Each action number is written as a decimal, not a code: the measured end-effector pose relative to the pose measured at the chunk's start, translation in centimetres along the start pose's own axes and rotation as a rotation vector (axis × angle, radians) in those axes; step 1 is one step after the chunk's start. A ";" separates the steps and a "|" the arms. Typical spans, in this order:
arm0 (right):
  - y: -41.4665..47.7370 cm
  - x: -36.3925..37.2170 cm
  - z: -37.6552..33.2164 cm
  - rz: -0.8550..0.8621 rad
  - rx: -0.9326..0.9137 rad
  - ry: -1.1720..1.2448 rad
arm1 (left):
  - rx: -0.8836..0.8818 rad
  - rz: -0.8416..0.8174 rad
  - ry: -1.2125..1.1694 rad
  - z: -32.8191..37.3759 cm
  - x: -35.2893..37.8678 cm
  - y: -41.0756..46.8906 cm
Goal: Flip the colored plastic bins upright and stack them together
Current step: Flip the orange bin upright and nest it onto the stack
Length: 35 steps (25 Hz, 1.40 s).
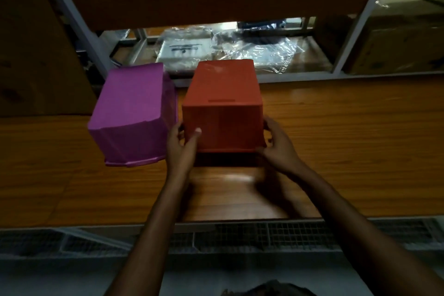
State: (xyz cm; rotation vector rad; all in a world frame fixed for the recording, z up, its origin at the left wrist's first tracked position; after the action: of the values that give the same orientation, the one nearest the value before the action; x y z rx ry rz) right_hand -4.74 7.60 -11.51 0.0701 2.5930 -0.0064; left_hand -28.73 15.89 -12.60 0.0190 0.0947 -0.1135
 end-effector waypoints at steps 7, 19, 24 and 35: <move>0.3 -9.2 -7.9 0.478 -0.173 0.115 | 0.389 -0.192 -0.187 14.3 0.6 -0.2; -4.2 -12.9 -9.3 0.321 -0.134 0.625 | 0.503 0.098 0.085 10.0 3.2 -1.7; -7.7 -5.1 -11.2 0.259 -0.199 -0.150 | 0.232 0.008 -0.251 5.4 2.5 3.0; -5.8 -12.1 -9.8 0.274 0.169 0.452 | -0.134 -0.535 -0.187 10.4 3.2 1.1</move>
State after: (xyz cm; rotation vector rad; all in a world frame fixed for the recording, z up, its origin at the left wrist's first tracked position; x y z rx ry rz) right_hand 0.16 1.44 3.14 0.5447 3.0030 -0.1225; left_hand -24.44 16.39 -2.54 -0.1516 -0.0818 -0.6422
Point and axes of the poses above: each hand's wrist, its own y-axis towards the middle knuckle, its own x-axis out of the palm, z = x × y, the point moved 3 cm from there along y, towards the middle knuckle, and after that the axes turned 12 degrees about -z, right-handed, at the moved point
